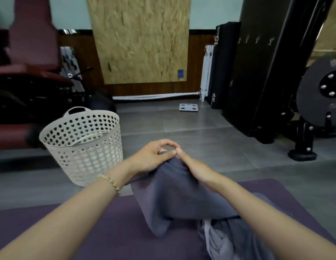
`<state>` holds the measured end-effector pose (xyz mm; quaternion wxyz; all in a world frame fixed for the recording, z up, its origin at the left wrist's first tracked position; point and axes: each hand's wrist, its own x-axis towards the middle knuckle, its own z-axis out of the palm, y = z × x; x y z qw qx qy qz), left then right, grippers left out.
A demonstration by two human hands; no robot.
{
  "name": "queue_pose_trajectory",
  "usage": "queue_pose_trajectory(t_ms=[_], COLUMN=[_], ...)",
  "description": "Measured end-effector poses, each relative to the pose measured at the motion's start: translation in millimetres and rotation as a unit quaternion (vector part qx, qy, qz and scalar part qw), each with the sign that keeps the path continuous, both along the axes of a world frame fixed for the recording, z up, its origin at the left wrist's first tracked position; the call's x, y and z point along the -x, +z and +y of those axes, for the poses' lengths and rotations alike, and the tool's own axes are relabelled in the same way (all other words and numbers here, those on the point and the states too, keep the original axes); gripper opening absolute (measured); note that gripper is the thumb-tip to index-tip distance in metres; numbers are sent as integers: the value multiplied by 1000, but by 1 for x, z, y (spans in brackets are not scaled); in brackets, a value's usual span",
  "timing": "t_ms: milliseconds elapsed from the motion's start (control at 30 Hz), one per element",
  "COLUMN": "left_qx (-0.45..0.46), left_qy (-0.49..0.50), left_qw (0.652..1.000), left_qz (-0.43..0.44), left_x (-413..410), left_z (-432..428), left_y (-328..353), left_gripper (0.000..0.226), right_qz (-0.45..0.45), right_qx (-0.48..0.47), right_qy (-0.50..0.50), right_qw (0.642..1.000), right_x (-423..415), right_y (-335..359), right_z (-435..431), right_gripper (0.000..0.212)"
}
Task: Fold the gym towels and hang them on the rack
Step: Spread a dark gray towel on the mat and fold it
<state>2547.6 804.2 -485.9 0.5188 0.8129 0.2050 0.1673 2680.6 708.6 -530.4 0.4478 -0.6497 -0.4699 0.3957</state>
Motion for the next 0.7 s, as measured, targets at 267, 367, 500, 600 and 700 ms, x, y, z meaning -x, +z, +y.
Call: queue_pose_trajectory(t_ms=[267, 367, 500, 600, 700], left_qx=[-1, 13, -11, -33, -54], left_qy=[134, 221, 317, 356, 410], left_qw=[991, 972, 944, 929, 902], left_qz=[-19, -77, -91, -96, -124], left_x=[100, 127, 174, 201, 222], left_z=[0, 7, 20, 27, 31], left_y=[41, 40, 45, 43, 35], left_gripper=[5, 8, 10, 10, 8], right_qz=[88, 73, 17, -71, -85], right_qx=[-43, -15, 39, 110, 78], right_qy=[126, 169, 225, 255, 236], right_qw=[987, 983, 973, 958, 965], right_x=[61, 66, 63, 70, 83], right_y=[42, 54, 65, 70, 82], right_z=[6, 1, -12, -18, -20], right_gripper=[40, 57, 61, 43, 31])
